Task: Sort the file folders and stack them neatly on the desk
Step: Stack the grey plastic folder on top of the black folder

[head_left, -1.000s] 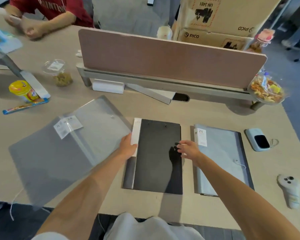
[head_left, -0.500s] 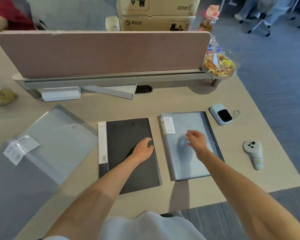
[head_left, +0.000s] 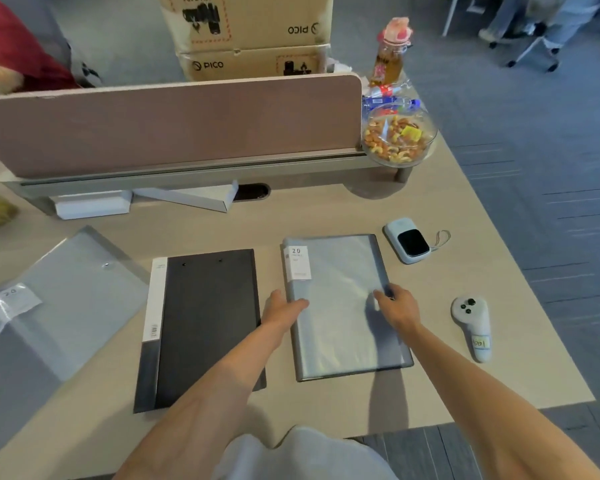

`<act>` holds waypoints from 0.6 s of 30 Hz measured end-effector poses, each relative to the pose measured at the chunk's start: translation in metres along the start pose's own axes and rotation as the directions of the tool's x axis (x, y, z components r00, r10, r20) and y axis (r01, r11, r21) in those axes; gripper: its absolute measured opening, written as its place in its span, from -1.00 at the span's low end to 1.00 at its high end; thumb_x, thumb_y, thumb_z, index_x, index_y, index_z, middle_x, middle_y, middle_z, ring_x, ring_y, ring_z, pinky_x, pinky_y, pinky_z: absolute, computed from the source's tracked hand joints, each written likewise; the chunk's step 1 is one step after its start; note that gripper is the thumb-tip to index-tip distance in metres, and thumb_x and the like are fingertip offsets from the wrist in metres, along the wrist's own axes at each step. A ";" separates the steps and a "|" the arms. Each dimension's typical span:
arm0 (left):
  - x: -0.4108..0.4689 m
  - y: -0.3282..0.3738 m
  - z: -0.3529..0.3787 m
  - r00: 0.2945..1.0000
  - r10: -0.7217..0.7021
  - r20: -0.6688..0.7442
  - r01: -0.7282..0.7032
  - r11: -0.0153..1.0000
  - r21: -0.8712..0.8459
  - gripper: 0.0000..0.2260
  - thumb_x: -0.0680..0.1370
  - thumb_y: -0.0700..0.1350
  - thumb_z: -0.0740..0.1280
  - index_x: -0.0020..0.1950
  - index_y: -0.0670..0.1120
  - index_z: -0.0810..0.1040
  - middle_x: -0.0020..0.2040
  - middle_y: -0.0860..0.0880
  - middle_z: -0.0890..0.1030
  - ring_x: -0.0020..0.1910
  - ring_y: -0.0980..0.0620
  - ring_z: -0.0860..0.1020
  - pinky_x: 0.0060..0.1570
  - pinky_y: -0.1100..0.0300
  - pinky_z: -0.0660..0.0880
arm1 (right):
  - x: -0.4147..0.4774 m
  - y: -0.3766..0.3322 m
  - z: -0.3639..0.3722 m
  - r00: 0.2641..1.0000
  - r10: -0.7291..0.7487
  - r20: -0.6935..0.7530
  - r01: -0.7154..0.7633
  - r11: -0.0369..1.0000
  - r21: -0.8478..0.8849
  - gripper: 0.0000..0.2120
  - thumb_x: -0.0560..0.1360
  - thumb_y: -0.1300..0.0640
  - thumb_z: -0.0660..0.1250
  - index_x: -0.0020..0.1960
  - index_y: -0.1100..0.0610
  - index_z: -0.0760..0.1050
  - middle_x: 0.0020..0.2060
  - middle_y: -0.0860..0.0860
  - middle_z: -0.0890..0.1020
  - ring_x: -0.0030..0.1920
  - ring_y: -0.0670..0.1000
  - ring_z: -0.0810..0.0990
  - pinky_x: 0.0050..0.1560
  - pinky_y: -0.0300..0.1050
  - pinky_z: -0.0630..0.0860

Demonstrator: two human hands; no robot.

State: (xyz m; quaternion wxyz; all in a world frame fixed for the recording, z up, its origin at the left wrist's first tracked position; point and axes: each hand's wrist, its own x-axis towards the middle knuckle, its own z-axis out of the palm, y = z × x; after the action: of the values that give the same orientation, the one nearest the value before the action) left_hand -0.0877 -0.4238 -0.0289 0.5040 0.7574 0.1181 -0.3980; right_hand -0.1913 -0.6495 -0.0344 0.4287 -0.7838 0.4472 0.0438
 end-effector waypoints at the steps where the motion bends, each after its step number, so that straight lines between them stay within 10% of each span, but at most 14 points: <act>1: -0.001 0.000 0.001 1.000 -0.029 -0.012 0.028 0.999 -0.038 -0.26 0.32 0.05 0.42 0.44 -0.07 0.25 0.26 -0.08 0.52 0.15 -0.06 0.54 0.19 0.00 0.53 | -0.001 -0.001 -0.002 1.000 -0.008 0.002 0.008 1.000 0.012 -0.64 0.49 -0.06 0.28 0.07 0.22 0.52 -0.08 0.15 0.63 -0.06 0.19 0.57 -0.03 0.01 0.49; 4: -0.001 -0.002 0.003 0.998 -0.047 0.040 0.053 0.985 -0.165 -0.48 0.35 0.04 0.47 0.24 -0.12 0.49 0.19 -0.12 0.63 0.05 -0.05 0.59 -0.04 0.13 0.52 | -0.003 -0.003 -0.008 0.999 -0.024 0.026 0.023 0.999 0.023 -0.72 0.48 -0.03 0.29 -0.02 0.20 0.52 -0.16 0.14 0.62 -0.12 0.18 0.58 -0.09 0.04 0.50; 9: -0.014 0.000 -0.012 0.992 0.019 0.129 0.027 0.939 -0.343 -0.61 0.45 -0.15 0.46 0.24 -0.13 0.47 0.17 -0.15 0.63 0.13 -0.10 0.62 0.14 -0.02 0.57 | -0.004 -0.017 -0.005 0.996 -0.001 0.085 -0.005 0.997 0.071 -0.66 0.49 0.05 0.33 0.11 0.30 0.51 -0.04 0.24 0.62 0.00 0.27 0.58 0.02 0.12 0.53; 18: -0.046 -0.027 -0.121 0.998 0.064 -0.029 -0.070 0.903 -0.424 -0.74 0.52 -0.12 0.38 0.20 -0.07 0.50 0.12 -0.18 0.63 0.09 -0.15 0.61 0.08 -0.04 0.56 | -0.029 -0.086 0.081 0.964 -0.071 0.257 0.033 0.988 0.151 -0.47 0.48 0.00 0.33 0.38 0.17 0.32 0.19 0.11 0.56 0.13 0.17 0.57 0.18 0.08 0.53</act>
State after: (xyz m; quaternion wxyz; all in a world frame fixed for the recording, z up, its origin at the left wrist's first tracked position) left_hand -0.0748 -0.2973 0.0070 0.6691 0.6361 0.1793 -0.3398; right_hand -0.1191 -0.5526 -0.0178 0.5410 -0.7492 0.3680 0.1031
